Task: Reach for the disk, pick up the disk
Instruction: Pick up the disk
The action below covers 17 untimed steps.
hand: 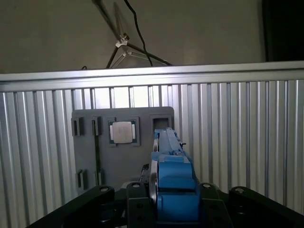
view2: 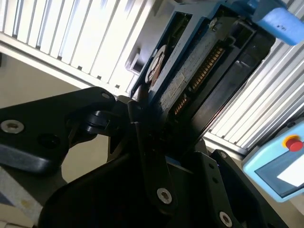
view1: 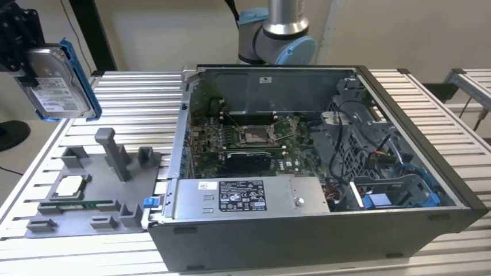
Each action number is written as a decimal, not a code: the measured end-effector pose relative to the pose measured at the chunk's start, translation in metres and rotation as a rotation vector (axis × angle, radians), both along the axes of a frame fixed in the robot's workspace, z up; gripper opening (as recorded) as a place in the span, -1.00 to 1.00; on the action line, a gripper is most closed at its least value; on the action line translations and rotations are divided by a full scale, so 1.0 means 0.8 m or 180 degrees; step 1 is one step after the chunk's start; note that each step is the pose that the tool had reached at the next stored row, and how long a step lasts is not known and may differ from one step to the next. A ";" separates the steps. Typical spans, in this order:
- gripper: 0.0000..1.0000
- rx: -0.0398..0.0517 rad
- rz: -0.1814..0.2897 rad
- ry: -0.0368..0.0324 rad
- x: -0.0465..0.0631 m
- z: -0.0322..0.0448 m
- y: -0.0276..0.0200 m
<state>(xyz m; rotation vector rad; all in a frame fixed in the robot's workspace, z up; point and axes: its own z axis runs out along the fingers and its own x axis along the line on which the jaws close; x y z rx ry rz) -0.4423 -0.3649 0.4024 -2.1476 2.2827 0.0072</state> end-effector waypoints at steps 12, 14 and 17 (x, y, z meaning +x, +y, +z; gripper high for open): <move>-1.00 0.0000 0.0000 0.0000 0.000 0.0189 0.0000; -1.00 0.0000 0.0000 0.0000 0.000 0.0218 0.0000; -1.00 0.0000 0.0000 0.0000 0.000 0.0265 0.0000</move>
